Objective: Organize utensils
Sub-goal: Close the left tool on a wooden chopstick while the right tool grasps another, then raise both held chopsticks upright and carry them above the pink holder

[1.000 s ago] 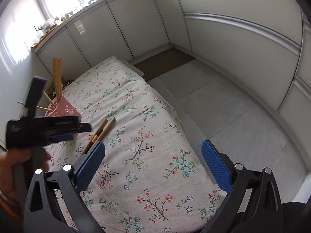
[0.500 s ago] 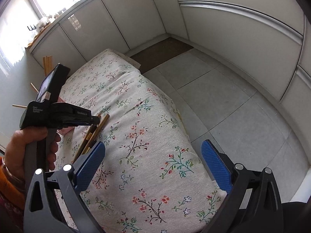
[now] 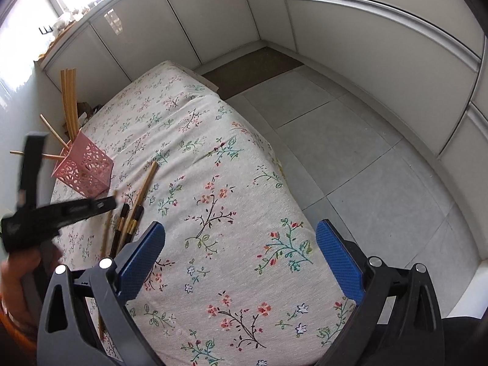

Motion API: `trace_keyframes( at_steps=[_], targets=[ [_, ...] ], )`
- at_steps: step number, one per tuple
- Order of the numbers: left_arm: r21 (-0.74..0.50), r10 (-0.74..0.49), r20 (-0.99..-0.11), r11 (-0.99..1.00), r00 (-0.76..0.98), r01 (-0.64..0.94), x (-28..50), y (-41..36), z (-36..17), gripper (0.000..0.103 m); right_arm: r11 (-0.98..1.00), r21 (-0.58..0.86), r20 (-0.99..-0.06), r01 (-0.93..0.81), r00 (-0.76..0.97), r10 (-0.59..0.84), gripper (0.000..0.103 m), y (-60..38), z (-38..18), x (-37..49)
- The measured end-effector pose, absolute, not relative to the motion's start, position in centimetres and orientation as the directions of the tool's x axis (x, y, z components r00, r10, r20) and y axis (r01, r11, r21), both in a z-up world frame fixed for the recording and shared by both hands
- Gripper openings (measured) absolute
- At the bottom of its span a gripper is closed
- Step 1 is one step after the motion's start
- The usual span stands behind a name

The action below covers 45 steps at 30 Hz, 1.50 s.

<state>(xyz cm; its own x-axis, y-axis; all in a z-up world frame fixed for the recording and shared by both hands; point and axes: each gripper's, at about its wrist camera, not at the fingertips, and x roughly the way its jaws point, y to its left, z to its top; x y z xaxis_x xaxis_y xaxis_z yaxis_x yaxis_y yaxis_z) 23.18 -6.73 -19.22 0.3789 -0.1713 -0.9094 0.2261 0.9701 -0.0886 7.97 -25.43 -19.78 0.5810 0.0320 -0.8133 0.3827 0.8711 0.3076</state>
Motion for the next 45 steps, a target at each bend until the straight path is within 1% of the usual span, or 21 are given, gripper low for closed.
trace_keyframes(
  at_steps=[3,7,10,13,16,17,19,20,21,22,23,24,25,26,30,34,38,42,45],
  targets=[
    [-0.085,-0.175,-0.874,0.974,0.454,0.210,20.3,-5.0,-17.6,0.008,0.881,0.299,-0.815,0.368,0.578,0.035,0.096,-24.7,-19.7,8.3],
    [-0.075,-0.172,-0.824,0.978,0.540,0.197,17.2,-3.1,-15.5,0.006,0.889,0.315,-0.821,0.333,0.565,0.080,0.096,-23.0,-19.0,10.3],
    [-0.096,-0.190,-0.783,0.978,0.593,0.187,15.2,-0.9,-14.0,0.006,0.899,0.300,-0.836,0.320,0.541,0.086,0.096,-21.2,-18.1,13.9],
    [-0.096,-0.192,-0.749,0.979,0.635,0.182,13.2,0.5,-13.0,0.006,0.904,0.267,-0.880,0.333,0.467,0.088,0.096,-19.2,-18.3,18.0],
    [-0.114,-0.201,-0.710,0.979,0.675,0.172,12.3,1.5,-11.9,0.006,0.917,0.177,-0.932,0.358,0.361,0.038,0.096,-17.2,-19.7,21.7],
    [-0.119,-0.206,-0.696,0.978,0.688,0.172,12.2,1.8,-11.4,0.006,0.918,0.160,-0.941,0.364,0.337,0.031,0.094,-16.9,-20.1,22.3],
    [-0.118,-0.208,-0.670,0.978,0.712,0.174,11.7,2.4,-10.6,0.006,0.916,0.148,-0.962,0.373,0.268,0.047,0.087,-16.2,-21.6,23.8],
    [-0.113,-0.204,-0.656,0.979,0.727,0.172,11.5,2.8,-10.1,0.006,0.910,0.153,-0.974,0.386,0.217,0.072,0.077,-15.9,-22.7,24.5],
    [-0.112,-0.202,-0.649,0.979,0.733,0.171,11.6,2.9,-10.1,0.006,0.908,0.137,-0.975,0.395,0.217,0.052,0.074,-15.6,-22.8,24.9],
    [-0.111,-0.200,-0.645,0.979,0.738,0.169,11.6,3.0,-10.2,0.006,0.910,0.130,-0.973,0.393,0.227,0.041,0.066,-15.2,-22.6,25.2],
    [-0.108,-0.196,-0.642,0.980,0.741,0.166,11.5,3.1,-10.1,0.006,0.911,0.106,-0.977,0.398,0.215,0.019,0.056,-14.9,-22.6,25.6],
    [-0.101,-0.190,-0.639,0.981,0.745,0.163,11.5,3.3,-10.1,0.006,0.909,0.108,-0.975,0.402,0.220,0.019,0.031,-14.8,-22.5,25.7],
    [-0.100,-0.189,-0.636,0.982,0.748,0.162,11.5,3.4,-10.0,0.006,0.911,0.115,-0.975,0.396,0.218,0.028,0.016,-14.6,-22.5,25.9],
    [-0.101,-0.189,-0.634,0.982,0.750,0.162,11.4,3.5,-9.9,0.006,0.905,0.149,-0.973,0.398,0.221,0.063,0.011,-14.7,-22.6,25.9],
    [-0.095,-0.187,-0.614,0.982,0.767,0.164,10.9,3.7,-9.2,0.006,0.875,0.242,-0.943,0.419,0.314,0.110,0.009,-15.9,-21.7,24.5],
    [-0.078,-0.176,-0.600,0.984,0.780,0.162,10.6,3.3,-8.8,0.006,0.874,0.316,-0.884,0.369,0.450,0.129,0.009,-16.9,-18.9,22.0],
    [-0.065,-0.168,-0.582,0.985,0.796,0.160,10.2,2.8,-8.2,0.006,0.879,0.375,-0.800,0.293,0.581,0.148,0.009,-17.9,-15.2,19.2],
    [-0.072,-0.172,-0.563,0.985,0.809,0.159,10.1,2.5,-7.4,0.006,0.911,0.365,-0.707,0.191,0.694,0.138,0.009,-18.0,-11.5,15.7],
    [-0.105,-0.208,-0.544,0.978,0.813,0.180,10.3,2.3,-6.3,0.006,0.930,0.343,-0.650,0.129,0.748,0.136,0.009,-17.7,-9.7,13.8]
  ],
)
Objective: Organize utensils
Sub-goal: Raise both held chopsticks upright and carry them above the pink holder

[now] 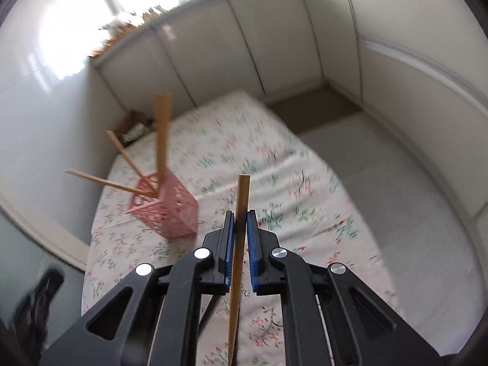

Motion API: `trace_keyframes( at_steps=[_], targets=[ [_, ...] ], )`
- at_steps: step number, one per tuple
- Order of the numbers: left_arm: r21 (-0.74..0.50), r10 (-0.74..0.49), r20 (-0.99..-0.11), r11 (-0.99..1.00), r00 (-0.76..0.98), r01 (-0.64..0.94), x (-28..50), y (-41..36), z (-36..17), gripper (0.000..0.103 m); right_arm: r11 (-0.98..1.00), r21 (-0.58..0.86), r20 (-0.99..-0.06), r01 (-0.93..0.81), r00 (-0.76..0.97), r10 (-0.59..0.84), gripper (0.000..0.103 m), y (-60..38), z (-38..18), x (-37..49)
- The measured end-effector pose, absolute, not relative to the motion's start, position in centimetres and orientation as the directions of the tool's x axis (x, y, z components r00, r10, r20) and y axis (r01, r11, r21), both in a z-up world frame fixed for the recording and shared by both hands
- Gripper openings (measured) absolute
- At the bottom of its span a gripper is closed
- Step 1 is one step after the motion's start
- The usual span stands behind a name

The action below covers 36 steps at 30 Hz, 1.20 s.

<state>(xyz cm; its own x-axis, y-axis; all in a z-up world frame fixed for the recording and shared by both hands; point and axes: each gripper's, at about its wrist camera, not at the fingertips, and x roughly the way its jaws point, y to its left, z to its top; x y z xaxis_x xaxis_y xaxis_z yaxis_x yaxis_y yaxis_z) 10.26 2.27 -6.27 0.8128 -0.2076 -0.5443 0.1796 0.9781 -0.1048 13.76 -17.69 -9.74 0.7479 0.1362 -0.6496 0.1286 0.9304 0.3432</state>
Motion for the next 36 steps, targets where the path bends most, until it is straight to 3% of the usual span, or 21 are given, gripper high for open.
trace_keyframes(
  at_steps=[10,14,16,18,20,22,24,28,34,36],
  targets=[
    [-0.330,-0.410,-0.419,0.900,0.810,0.285,13.3,3.2,1.8,0.006,0.926,0.376,-0.522,0.028,0.832,0.187,0.008,-19.0,-4.7,9.4],
    [-0.340,-0.415,-0.413,0.896,0.810,0.286,15.0,2.9,3.0,0.006,0.920,0.391,-0.482,0.008,0.854,0.198,0.008,-19.4,-3.2,8.8],
    [-0.331,-0.404,-0.475,0.905,0.782,0.267,16.6,2.3,2.4,0.007,0.920,0.392,-0.464,-0.001,0.863,0.199,0.008,-19.6,-2.5,8.4],
    [-0.308,-0.383,-0.597,0.921,0.705,0.239,18.4,1.3,0.2,0.008,0.914,0.406,-0.456,-0.007,0.865,0.209,0.008,-20.0,-2.2,8.4],
    [-0.229,-0.326,-0.735,0.945,0.595,0.235,19.8,-0.2,-3.4,0.018,0.910,0.414,-0.450,-0.007,0.868,0.211,0.008,-20.4,-2.2,8.3],
    [-0.105,-0.207,-0.874,0.964,0.440,0.246,20.5,-1.9,-9.7,0.029,0.907,0.421,-0.451,-0.004,0.867,0.214,0.008,-20.8,-2.5,8.2],
    [-0.022,-0.102,-0.939,0.971,0.329,0.238,20.6,-2.3,-15.1,0.029,0.901,0.434,-0.460,0.002,0.860,0.219,0.008,-21.3,-3.1,8.2],
    [0.033,-0.013,-0.963,0.985,0.267,0.169,20.6,-1.5,-20.6,0.029,0.896,0.443,-0.471,0.017,0.855,0.217,0.008,-22.0,-3.6,8.2],
    [0.021,-0.020,-0.966,0.987,0.258,0.158,21.0,-1.0,-21.5,0.032,0.893,0.449,-0.488,0.020,0.843,0.226,0.008,-22.3,-4.2,8.3],
    [0.018,-0.033,-0.964,0.982,0.264,0.188,20.8,-0.9,-21.4,0.026,0.894,0.448,-0.491,0.023,0.841,0.225,0.008,-22.3,-4.3,8.3]
  ],
)
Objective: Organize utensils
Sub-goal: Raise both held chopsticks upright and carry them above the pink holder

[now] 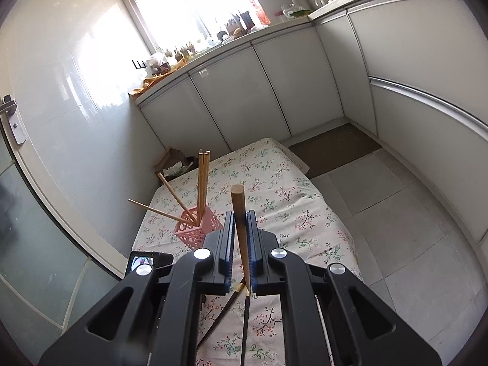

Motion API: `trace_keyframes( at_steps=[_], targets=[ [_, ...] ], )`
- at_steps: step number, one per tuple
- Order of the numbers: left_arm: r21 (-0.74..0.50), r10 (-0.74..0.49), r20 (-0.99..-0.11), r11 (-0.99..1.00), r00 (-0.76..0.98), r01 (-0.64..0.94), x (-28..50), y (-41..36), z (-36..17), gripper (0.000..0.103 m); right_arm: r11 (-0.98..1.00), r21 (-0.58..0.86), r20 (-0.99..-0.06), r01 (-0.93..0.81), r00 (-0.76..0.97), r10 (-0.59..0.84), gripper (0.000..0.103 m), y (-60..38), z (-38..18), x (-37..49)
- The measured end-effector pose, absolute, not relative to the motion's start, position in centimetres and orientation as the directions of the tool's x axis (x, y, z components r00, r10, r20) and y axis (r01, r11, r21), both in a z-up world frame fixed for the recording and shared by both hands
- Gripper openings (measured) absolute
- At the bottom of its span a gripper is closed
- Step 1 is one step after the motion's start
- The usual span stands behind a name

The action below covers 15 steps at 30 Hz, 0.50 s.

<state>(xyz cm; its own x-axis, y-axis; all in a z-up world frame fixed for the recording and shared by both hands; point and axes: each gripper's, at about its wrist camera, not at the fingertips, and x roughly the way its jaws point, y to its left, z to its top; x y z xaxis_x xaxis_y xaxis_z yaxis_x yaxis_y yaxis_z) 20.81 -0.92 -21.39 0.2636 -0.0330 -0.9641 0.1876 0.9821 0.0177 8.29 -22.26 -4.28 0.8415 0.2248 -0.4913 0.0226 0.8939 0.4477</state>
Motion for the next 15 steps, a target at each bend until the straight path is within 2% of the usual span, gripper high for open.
trace_keyframes(
  at_steps=[1,2,4,8,11,15],
  targets=[
    [0.016,-0.039,-0.962,0.980,0.271,0.199,20.6,-0.9,-21.3,0.013,0.894,0.448,-0.492,0.023,0.841,0.225,0.008,-22.3,-4.3,8.4],
    [0.024,-0.036,-0.959,0.978,0.283,0.208,20.4,-0.8,-21.2,0.007,0.893,0.449,-0.494,0.025,0.840,0.225,0.008,-22.2,-4.3,8.4],
    [0.010,-0.053,-0.952,0.979,0.302,0.205,19.9,-0.6,-21.2,0.007,0.892,0.452,-0.501,0.029,0.835,0.227,0.008,-22.2,-4.3,8.5],
    [-0.101,-0.168,-0.910,0.976,0.380,0.191,18.3,1.5,-19.8,0.006,0.901,0.431,-0.514,0.034,0.830,0.215,0.009,-21.9,-4.6,8.3],
    [-0.188,-0.264,-0.844,0.961,0.466,0.204,16.1,3.1,-17.4,0.006,0.905,0.424,-0.529,0.039,0.822,0.213,0.009,-21.7,-5.1,8.1],
    [-0.239,-0.329,-0.767,0.943,0.551,0.230,13.1,4.1,-14.3,0.006,0.899,0.435,-0.551,0.049,0.804,0.223,0.009,-21.7,-6.1,7.8]
  ],
)
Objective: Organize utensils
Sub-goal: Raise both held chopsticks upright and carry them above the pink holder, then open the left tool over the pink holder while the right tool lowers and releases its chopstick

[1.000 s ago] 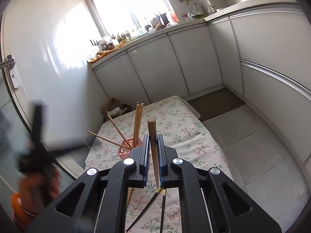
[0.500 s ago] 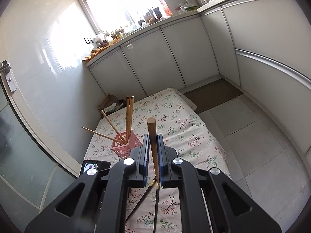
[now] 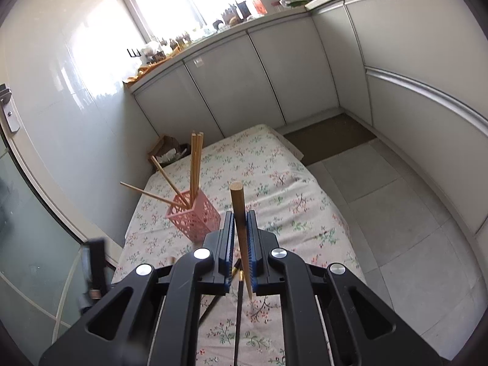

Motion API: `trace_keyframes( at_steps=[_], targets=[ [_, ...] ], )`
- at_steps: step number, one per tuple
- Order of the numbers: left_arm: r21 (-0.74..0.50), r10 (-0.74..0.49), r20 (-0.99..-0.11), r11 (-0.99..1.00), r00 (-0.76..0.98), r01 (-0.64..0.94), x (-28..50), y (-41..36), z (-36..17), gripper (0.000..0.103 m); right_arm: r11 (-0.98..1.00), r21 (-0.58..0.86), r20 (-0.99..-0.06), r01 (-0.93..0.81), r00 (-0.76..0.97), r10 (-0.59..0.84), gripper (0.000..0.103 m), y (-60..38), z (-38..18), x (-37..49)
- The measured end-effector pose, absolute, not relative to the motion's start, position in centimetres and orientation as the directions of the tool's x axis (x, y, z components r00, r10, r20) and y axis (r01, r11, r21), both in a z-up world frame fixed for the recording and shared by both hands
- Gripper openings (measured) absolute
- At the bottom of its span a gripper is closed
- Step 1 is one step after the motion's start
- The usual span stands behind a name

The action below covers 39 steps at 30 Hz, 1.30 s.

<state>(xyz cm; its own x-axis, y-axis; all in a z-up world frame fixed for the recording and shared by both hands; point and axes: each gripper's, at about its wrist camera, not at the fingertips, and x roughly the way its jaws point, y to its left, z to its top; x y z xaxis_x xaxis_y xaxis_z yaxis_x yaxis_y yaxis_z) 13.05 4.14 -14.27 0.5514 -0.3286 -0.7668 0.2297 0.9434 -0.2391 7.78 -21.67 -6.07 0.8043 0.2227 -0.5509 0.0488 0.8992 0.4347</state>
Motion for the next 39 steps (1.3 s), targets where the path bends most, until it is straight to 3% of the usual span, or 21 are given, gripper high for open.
trace_keyframes(
  at_steps=[9,22,27,39],
  targets=[
    [-0.281,-0.390,-0.611,0.920,0.689,0.272,10.6,2.8,-7.4,0.006,0.893,0.446,-0.557,0.063,0.800,0.222,0.009,-21.9,-6.7,6.7],
    [-0.215,-0.312,-0.351,0.944,0.883,0.249,14.8,1.8,6.2,0.006,0.888,0.459,-0.528,0.030,0.813,0.246,0.009,-22.6,-5.5,6.7],
    [-0.158,-0.241,-0.347,0.968,0.906,0.197,17.7,1.6,7.3,0.006,0.890,0.455,-0.517,0.022,0.820,0.245,0.009,-23.1,-4.7,7.3],
    [-0.103,-0.157,-0.446,0.987,0.881,0.124,23.0,2.3,1.9,0.008,0.895,0.444,-0.542,0.037,0.807,0.236,0.009,-22.6,-5.0,9.3]
  ],
)
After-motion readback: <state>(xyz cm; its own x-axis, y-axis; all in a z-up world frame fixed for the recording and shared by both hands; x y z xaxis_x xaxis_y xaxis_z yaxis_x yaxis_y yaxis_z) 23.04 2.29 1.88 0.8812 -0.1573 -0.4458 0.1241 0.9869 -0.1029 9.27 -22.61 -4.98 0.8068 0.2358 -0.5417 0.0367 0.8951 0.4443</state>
